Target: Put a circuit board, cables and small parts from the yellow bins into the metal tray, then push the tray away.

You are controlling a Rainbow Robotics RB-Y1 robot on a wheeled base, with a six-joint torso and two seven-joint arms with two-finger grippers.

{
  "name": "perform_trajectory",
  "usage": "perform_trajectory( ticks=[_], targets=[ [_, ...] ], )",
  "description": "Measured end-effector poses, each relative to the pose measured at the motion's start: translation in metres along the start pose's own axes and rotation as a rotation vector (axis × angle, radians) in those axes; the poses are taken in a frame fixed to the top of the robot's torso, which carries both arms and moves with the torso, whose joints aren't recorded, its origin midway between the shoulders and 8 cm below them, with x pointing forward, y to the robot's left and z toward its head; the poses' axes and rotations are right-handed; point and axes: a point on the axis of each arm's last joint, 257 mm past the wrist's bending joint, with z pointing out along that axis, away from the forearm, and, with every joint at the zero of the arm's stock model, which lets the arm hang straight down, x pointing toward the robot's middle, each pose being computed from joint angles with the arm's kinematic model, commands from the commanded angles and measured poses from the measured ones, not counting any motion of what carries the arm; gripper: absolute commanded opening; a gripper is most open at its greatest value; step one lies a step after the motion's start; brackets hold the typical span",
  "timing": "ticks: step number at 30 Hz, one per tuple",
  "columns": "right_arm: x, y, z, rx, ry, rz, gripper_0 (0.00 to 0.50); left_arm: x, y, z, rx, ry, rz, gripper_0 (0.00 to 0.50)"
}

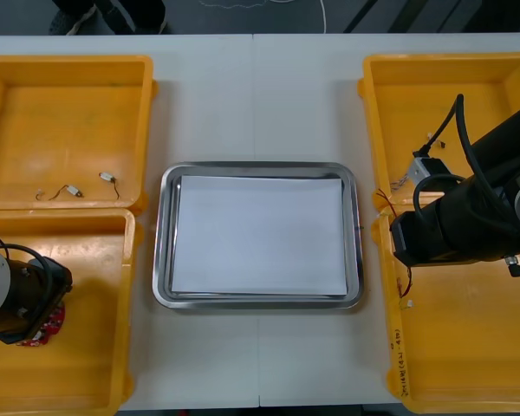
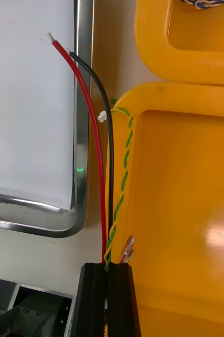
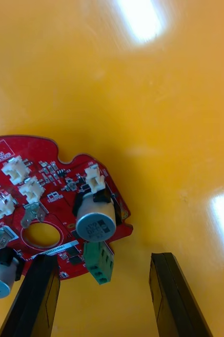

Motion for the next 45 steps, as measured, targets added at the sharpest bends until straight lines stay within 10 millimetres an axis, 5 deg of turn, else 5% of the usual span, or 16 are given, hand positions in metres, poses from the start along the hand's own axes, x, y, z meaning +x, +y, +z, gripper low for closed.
perform_trajectory(
  ticks=[21,27,30,32,34,45],
  targets=[
    [0.0002,0.0001,0.0000,0.000,0.001,0.000,0.000,0.0016,-0.0038,0.0013,0.008,-0.006,0.011,0.500],
    [0.0003,0.0002,0.0000,-0.001,0.001,0.000,0.000,0.0016,-0.0039,0.0013,0.008,-0.006,0.011,0.375],
    [0.0003,0.0003,0.0000,-0.001,0.001,0.000,0.000,0.0016,-0.0039,0.0013,0.008,-0.006,0.011,0.243],
    [0.0003,0.0003,0.0000,-0.001,0.001,0.000,0.000,0.0016,-0.0039,0.0013,0.008,-0.006,0.011,0.068],
    [0.0003,0.0003,0.0000,-0.001,0.001,0.000,0.000,0.0015,-0.0039,0.0013,0.008,-0.006,0.011,0.009],
    [0.0004,0.0004,0.0000,-0.002,0.002,-0.001,0.000,0.0013,-0.0044,0.0007,0.010,-0.008,0.012,0.000]
  ],
)
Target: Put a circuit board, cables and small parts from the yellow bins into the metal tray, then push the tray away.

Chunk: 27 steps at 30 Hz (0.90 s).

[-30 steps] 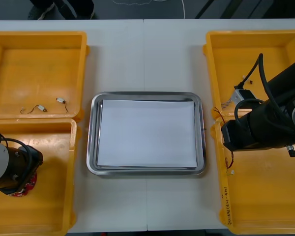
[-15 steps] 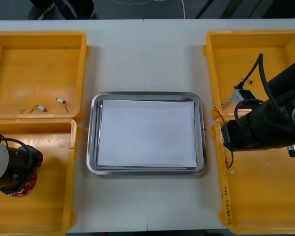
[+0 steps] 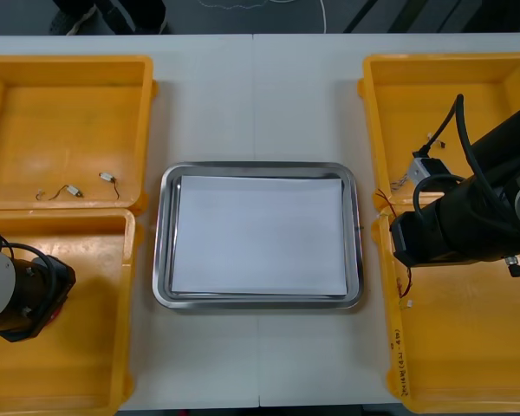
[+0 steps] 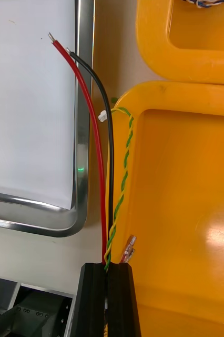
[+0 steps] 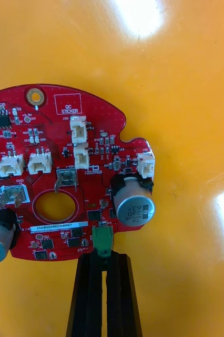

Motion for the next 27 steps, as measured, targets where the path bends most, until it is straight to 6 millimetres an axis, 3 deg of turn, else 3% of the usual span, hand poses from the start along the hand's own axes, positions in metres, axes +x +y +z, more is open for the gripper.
perform_trajectory(
  ticks=[11,27],
  targets=[
    [0.000,0.000,0.000,-0.001,0.000,0.000,0.000,0.000,0.001,-0.004,-0.007,-0.003,0.005,0.000],
    [0.000,0.000,0.000,-0.001,0.001,0.000,0.000,0.007,0.001,-0.052,-0.020,-0.032,0.081,0.000]
  ],
)
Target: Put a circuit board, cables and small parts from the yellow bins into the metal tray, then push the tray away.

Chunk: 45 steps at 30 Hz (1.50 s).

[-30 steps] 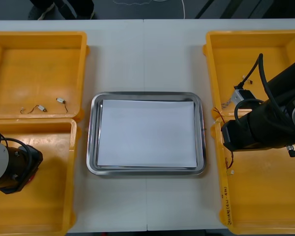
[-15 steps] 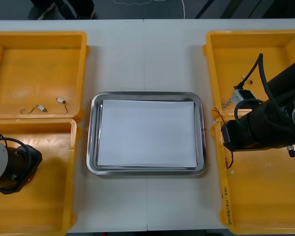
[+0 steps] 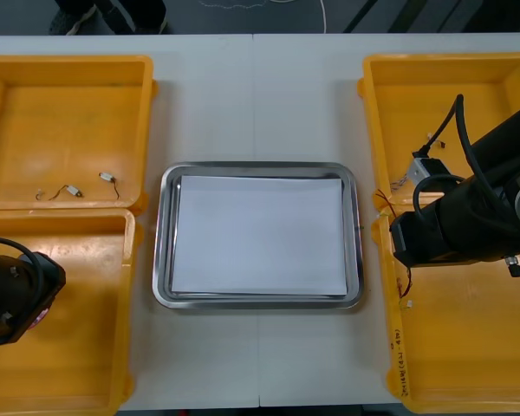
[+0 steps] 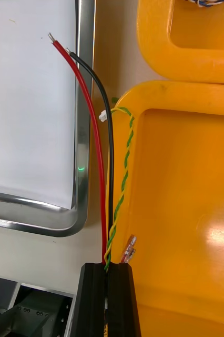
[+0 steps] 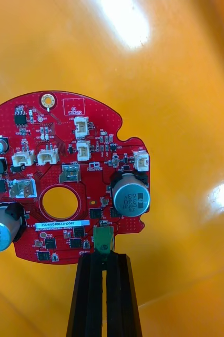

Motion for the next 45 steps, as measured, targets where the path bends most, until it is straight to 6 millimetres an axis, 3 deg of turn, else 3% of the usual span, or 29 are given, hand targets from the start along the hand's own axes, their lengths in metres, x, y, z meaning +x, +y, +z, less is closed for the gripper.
perform_trajectory(
  ticks=[8,22,23,25,26,41,45],
  targets=[
    [0.000,0.000,0.000,0.000,0.000,0.000,0.000,-0.007,-0.005,-0.022,0.026,-0.042,0.054,0.000],
    [0.000,0.000,0.000,0.000,0.000,0.000,0.000,-0.007,-0.006,-0.023,0.032,-0.039,0.058,0.012],
    [0.000,0.000,0.000,0.000,0.000,0.000,0.000,-0.007,-0.006,-0.023,0.032,-0.038,0.059,0.053],
    [0.000,0.000,0.000,0.000,0.000,0.000,0.000,-0.006,-0.006,-0.023,0.033,-0.036,0.059,0.326],
    [0.000,0.000,0.000,0.000,0.000,0.000,0.000,-0.006,-0.006,-0.023,0.034,-0.034,0.060,0.500],
    [0.000,0.000,0.000,0.000,0.000,0.000,0.000,-0.002,-0.008,-0.023,0.040,-0.019,0.067,0.500],
    [0.000,0.000,0.000,0.000,0.000,0.000,0.000,-0.004,-0.005,-0.013,0.016,0.001,0.052,0.500]
  ],
)
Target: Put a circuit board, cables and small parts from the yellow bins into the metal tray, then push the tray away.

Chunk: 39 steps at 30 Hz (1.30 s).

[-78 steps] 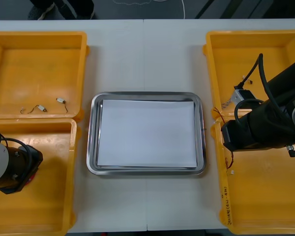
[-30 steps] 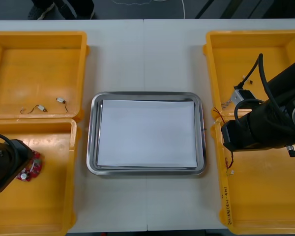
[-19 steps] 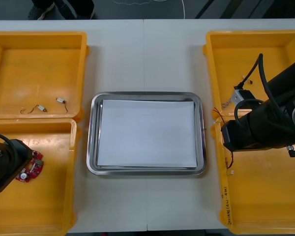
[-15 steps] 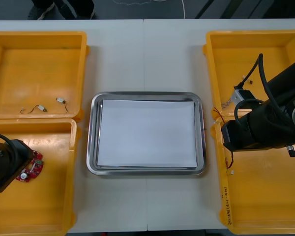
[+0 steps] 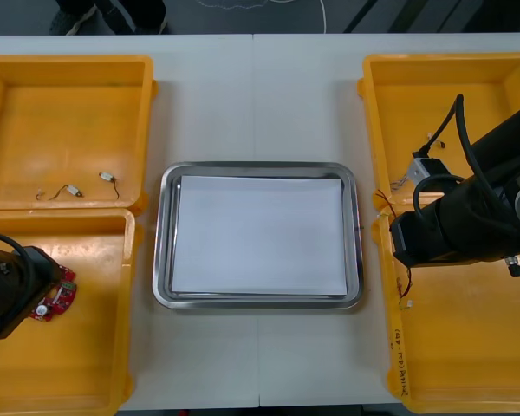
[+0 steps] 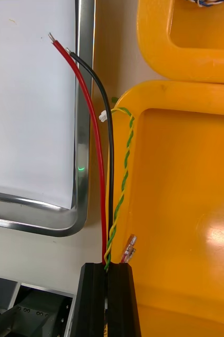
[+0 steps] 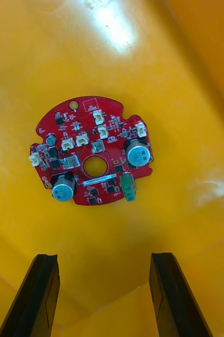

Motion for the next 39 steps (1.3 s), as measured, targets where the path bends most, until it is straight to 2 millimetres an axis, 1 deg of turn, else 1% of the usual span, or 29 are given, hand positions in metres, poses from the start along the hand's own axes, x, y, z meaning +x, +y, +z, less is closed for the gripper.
perform_trajectory(
  ticks=[5,12,17,19,24,27,39],
  targets=[
    [0.000,0.000,0.000,0.000,0.000,0.000,0.000,-0.003,0.002,0.019,-0.040,0.039,-0.026,0.500],
    [0.000,0.000,0.000,0.000,0.000,0.000,0.000,-0.003,-0.023,0.038,0.003,0.041,-0.004,0.500],
    [0.000,0.000,0.000,0.000,0.000,0.000,0.000,-0.003,-0.032,0.047,0.006,0.048,0.004,0.500],
    [0.000,0.000,0.000,0.000,0.000,0.000,0.000,-0.005,-0.033,0.049,0.011,0.046,0.000,0.500],
    [0.000,0.000,0.000,0.000,0.000,0.000,0.000,-0.006,-0.030,0.059,0.000,0.054,-0.015,0.500],
    [0.000,0.000,0.000,0.000,0.000,0.000,0.000,-0.007,-0.029,0.062,-0.003,0.056,-0.019,0.500],
    [0.000,0.000,0.000,0.000,0.000,0.000,0.000,-0.009,-0.028,0.062,-0.006,0.046,-0.021,0.500]
  ],
)
